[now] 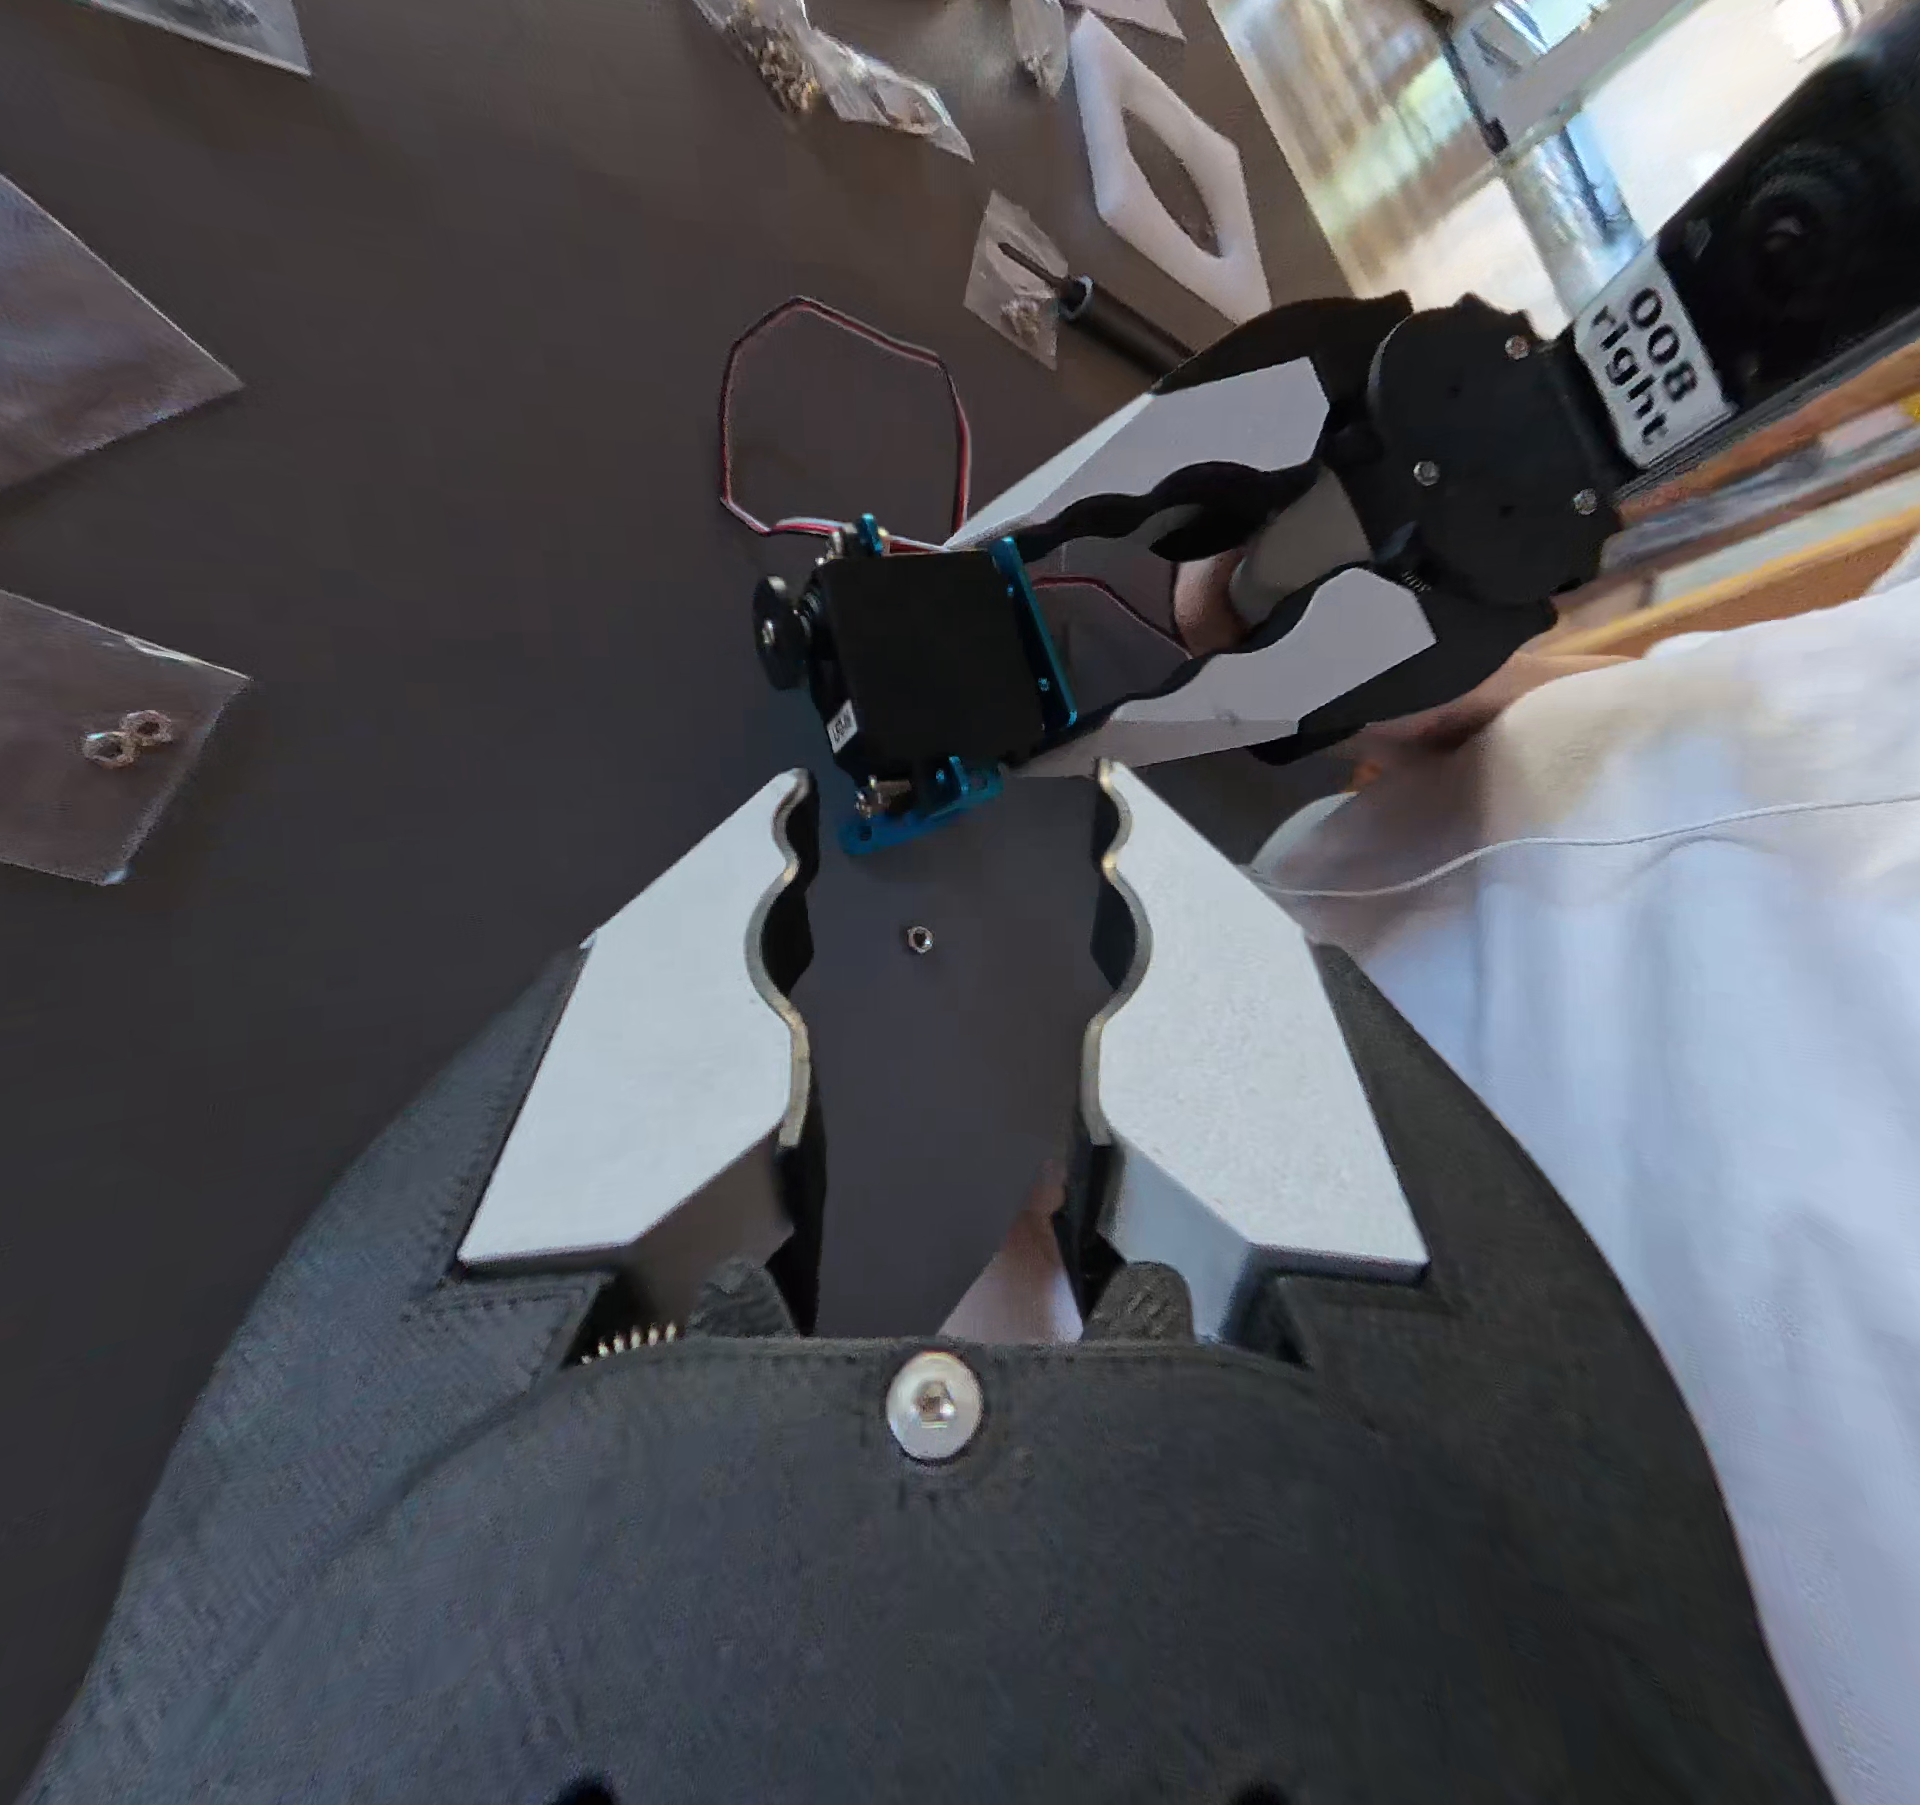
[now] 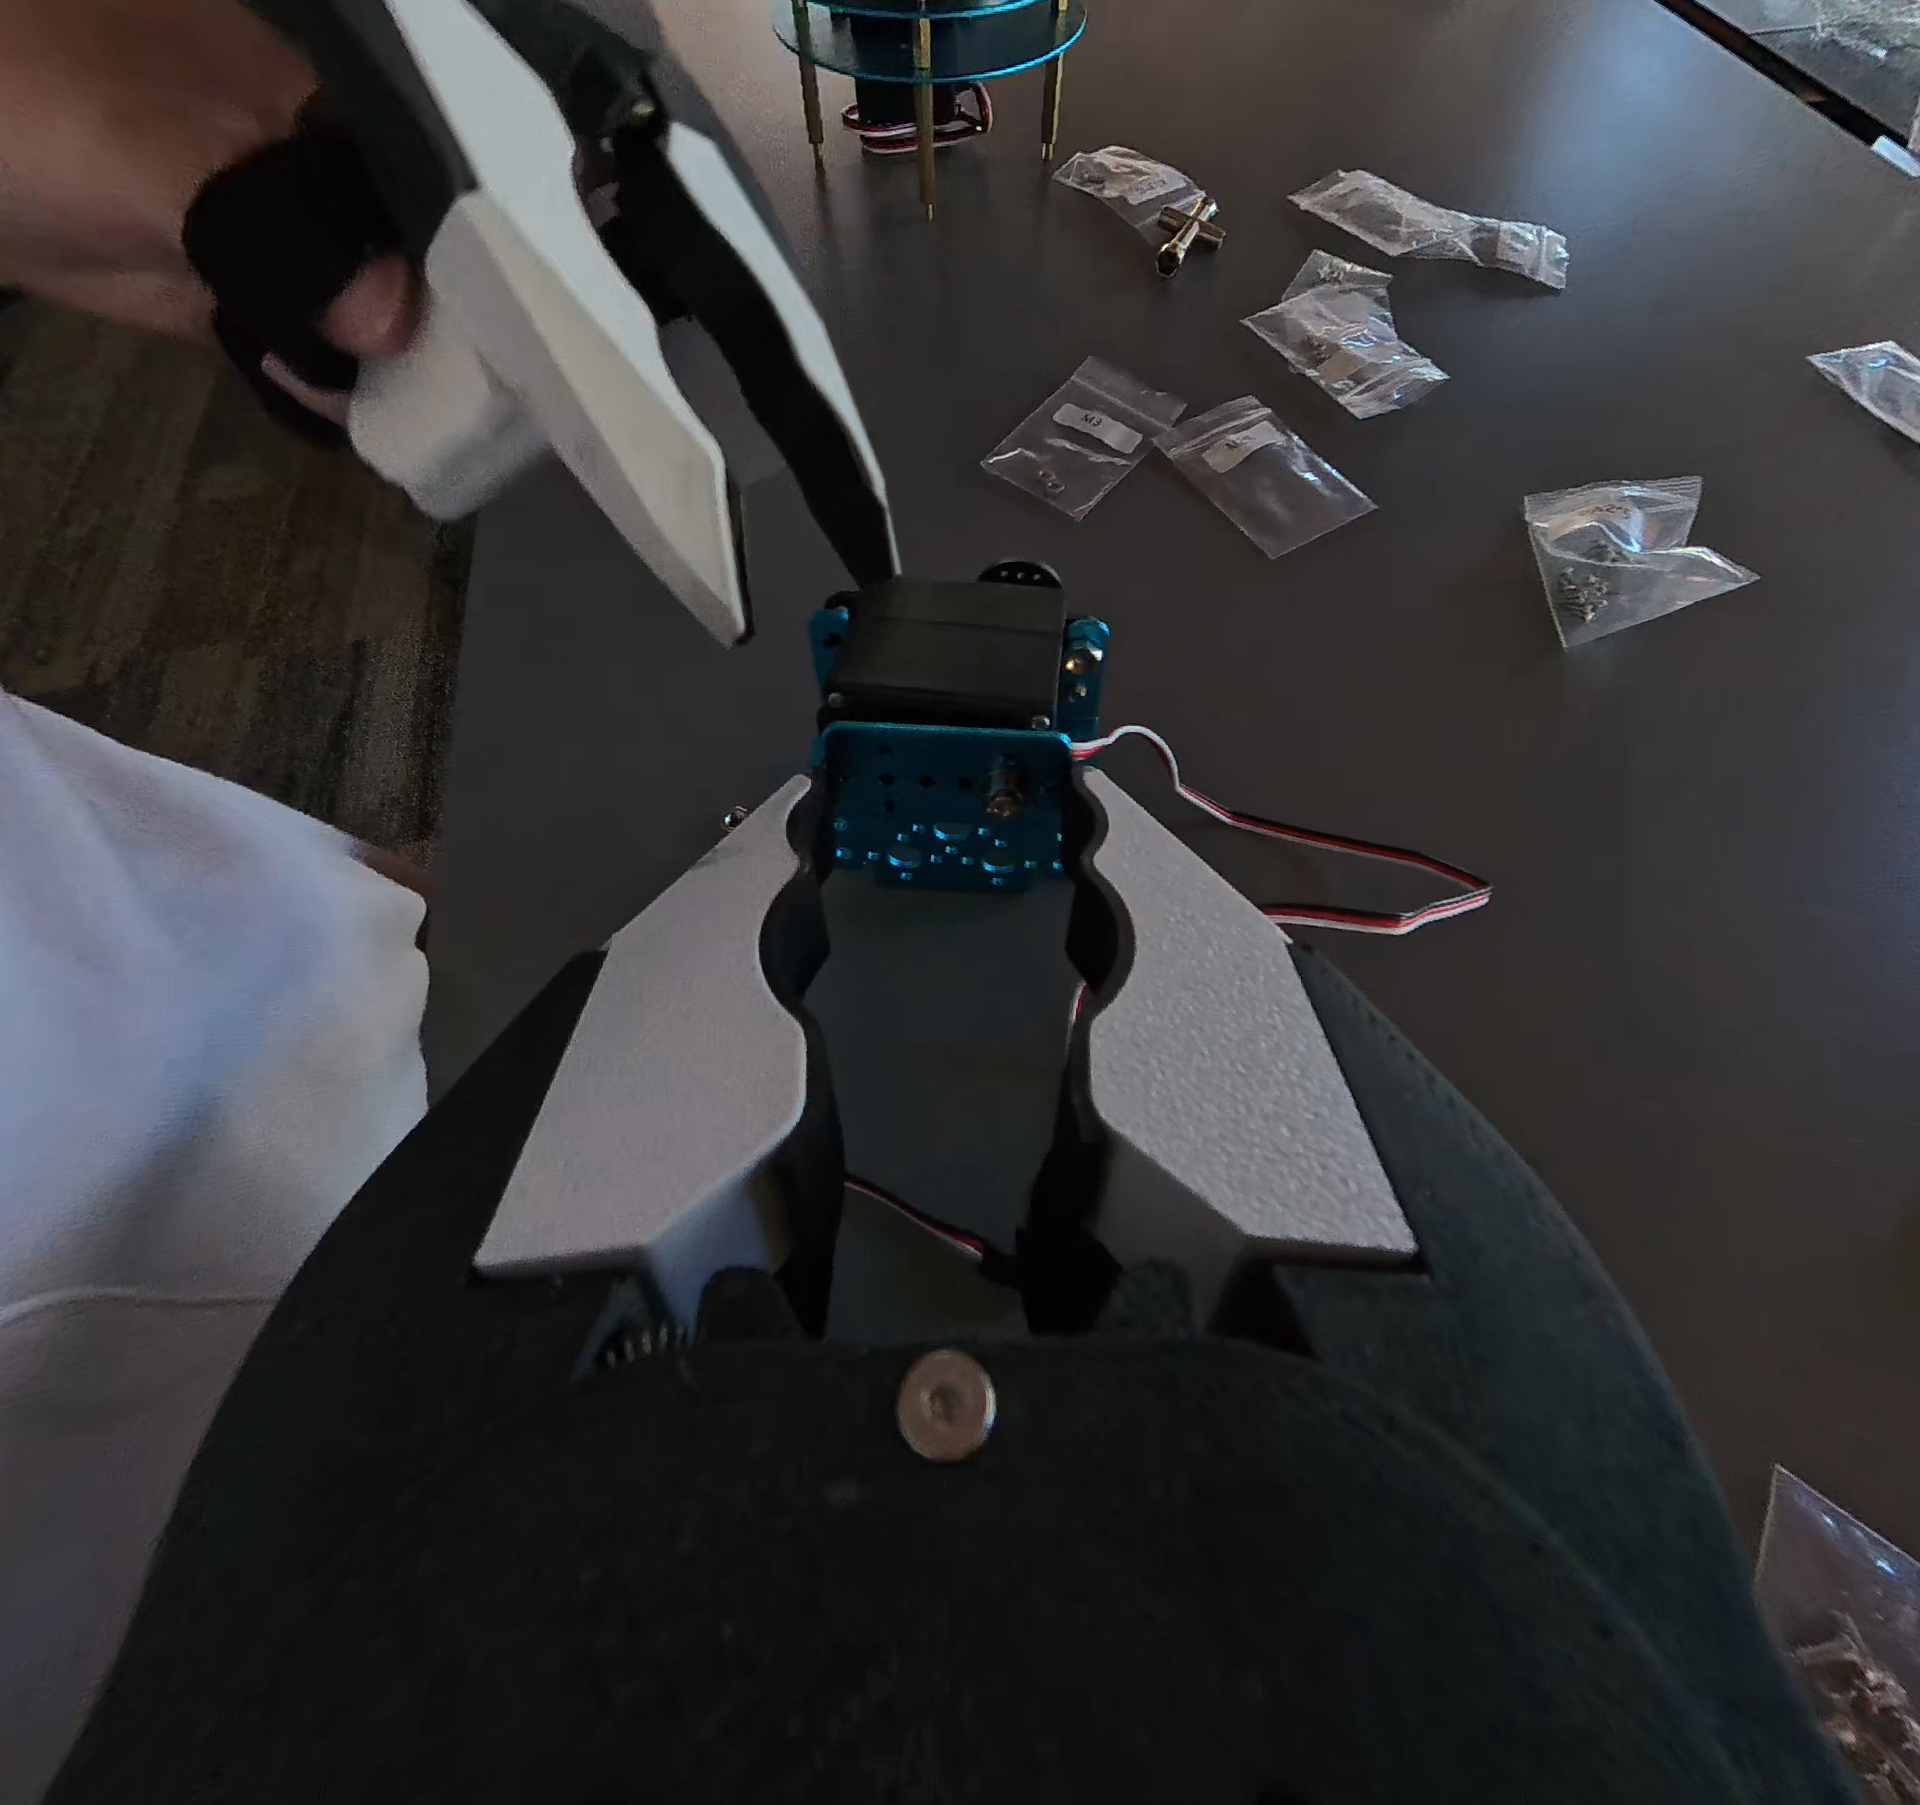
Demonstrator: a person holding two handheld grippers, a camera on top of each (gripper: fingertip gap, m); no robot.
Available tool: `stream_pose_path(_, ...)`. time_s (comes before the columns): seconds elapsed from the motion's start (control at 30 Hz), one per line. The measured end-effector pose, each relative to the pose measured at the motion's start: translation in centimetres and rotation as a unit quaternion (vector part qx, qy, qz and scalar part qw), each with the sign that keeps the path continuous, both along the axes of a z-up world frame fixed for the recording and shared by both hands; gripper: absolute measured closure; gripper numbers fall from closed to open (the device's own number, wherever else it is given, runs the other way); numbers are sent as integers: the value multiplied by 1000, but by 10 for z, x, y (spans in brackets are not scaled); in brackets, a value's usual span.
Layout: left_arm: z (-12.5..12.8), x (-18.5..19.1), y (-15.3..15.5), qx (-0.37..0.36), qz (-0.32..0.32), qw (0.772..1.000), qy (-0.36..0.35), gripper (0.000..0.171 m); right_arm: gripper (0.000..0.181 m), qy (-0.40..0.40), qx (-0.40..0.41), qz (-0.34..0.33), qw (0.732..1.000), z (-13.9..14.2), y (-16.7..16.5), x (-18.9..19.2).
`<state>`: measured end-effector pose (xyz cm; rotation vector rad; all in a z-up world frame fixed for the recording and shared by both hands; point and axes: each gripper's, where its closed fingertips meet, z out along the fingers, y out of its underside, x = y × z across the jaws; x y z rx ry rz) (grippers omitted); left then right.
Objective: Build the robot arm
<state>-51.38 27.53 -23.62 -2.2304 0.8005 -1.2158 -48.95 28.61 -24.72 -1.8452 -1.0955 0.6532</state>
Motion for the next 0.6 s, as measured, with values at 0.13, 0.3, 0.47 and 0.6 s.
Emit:
stream_pose_path(0.13, -6, 2, -3, 68, 19, 997, 29, 127, 137, 0, -1, -4, 1000, 0, 0, 0)
stream_pose_path(0.3, -6, 3, -2, 109, 42, 993, 27, 143, 137, -3, 2, -8, 1000, 0, 0, 0)
stream_pose_path(0.47, -10, 2, 3, 163, 54, 983, 68, 155, 137, -2, 5, -12, 1000, -1, -1, 0)
stream_pose_path(0.6, -9, 3, 6, 216, 70, 969, 98, 159, 137, 2, 16, -20, 1000, 0, 0, 2)
